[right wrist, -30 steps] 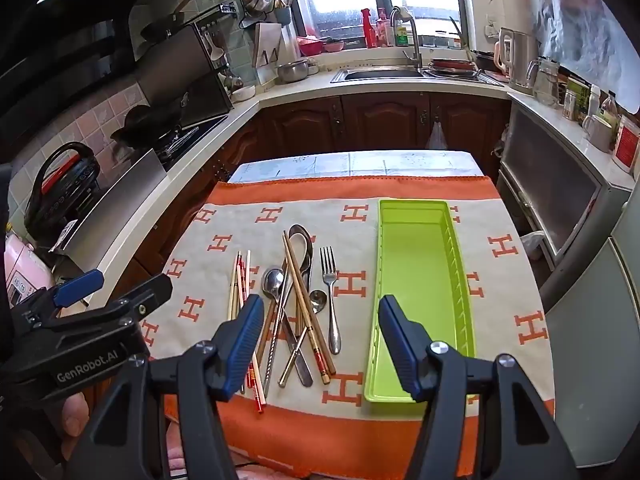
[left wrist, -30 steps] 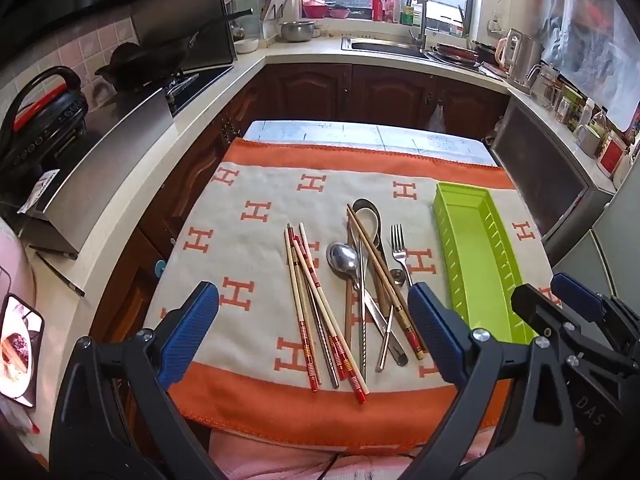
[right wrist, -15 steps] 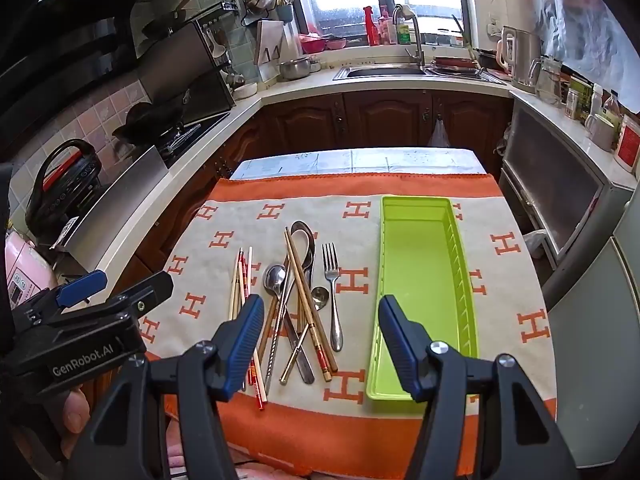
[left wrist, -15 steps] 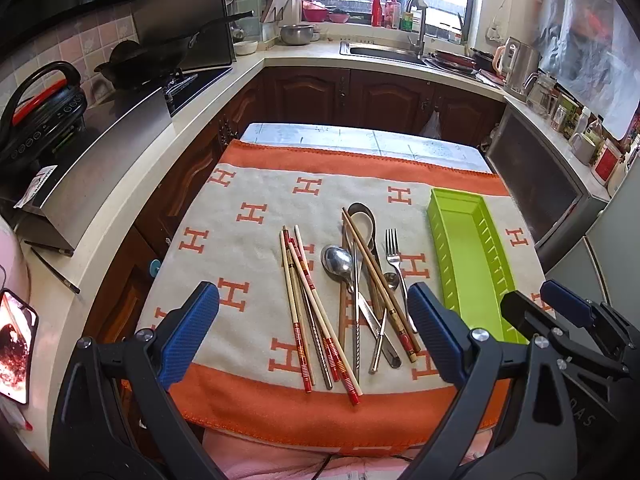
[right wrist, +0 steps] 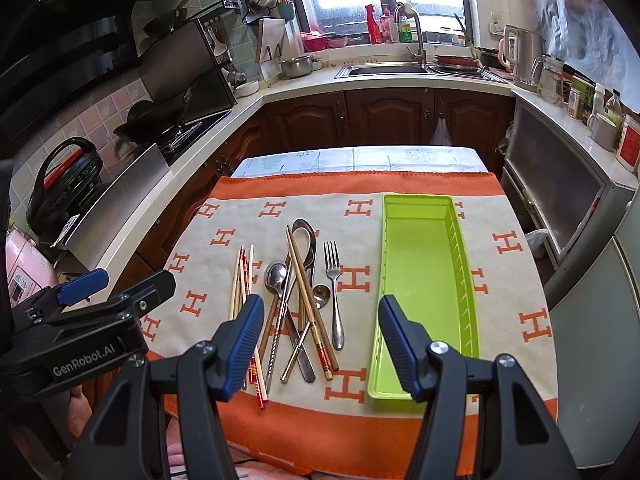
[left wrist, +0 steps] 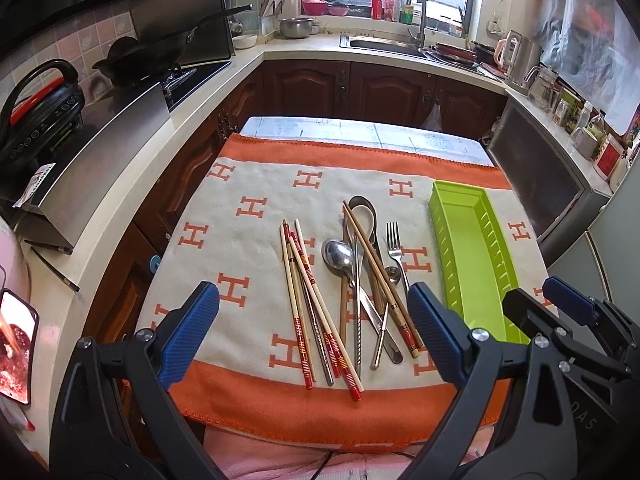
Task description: Organize utensils
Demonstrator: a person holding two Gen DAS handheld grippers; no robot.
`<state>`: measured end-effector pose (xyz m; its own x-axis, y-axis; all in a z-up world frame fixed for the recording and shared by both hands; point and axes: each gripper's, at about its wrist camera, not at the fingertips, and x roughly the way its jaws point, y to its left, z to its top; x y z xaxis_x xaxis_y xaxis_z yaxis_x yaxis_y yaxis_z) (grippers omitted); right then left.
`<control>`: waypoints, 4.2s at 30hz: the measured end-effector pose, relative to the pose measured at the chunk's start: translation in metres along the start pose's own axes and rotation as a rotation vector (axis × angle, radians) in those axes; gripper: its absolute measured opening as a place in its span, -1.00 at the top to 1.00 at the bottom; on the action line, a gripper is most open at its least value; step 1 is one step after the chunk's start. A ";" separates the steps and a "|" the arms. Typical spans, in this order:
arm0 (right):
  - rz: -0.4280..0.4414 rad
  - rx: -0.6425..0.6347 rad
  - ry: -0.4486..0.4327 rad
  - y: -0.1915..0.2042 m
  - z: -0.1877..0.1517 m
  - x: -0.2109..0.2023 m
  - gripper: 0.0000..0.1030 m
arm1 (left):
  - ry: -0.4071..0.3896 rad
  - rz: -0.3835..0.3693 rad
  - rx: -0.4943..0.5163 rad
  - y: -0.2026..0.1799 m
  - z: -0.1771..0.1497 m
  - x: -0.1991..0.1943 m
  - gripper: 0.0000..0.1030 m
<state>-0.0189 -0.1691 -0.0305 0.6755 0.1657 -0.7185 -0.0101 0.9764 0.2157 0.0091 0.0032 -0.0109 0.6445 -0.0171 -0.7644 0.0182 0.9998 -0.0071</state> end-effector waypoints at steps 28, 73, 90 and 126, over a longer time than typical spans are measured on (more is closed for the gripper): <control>0.004 -0.011 0.012 0.004 -0.002 0.001 -0.16 | 0.004 0.009 -0.010 0.006 -0.004 0.000 -0.83; 0.039 -0.045 0.201 0.000 0.037 0.101 -0.15 | 0.270 -0.111 -0.068 0.068 0.026 0.155 -0.81; 0.163 -0.071 0.511 -0.003 0.036 0.215 0.54 | 0.457 -0.159 -0.095 0.072 -0.001 0.230 -0.26; 0.246 -0.066 0.582 -0.009 0.029 0.231 0.88 | 0.485 -0.302 -0.034 -0.001 0.025 0.234 0.23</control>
<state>0.1586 -0.1430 -0.1796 0.1361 0.4167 -0.8988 -0.1720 0.9034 0.3928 0.1790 -0.0020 -0.1731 0.1896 -0.3041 -0.9336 0.1175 0.9510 -0.2859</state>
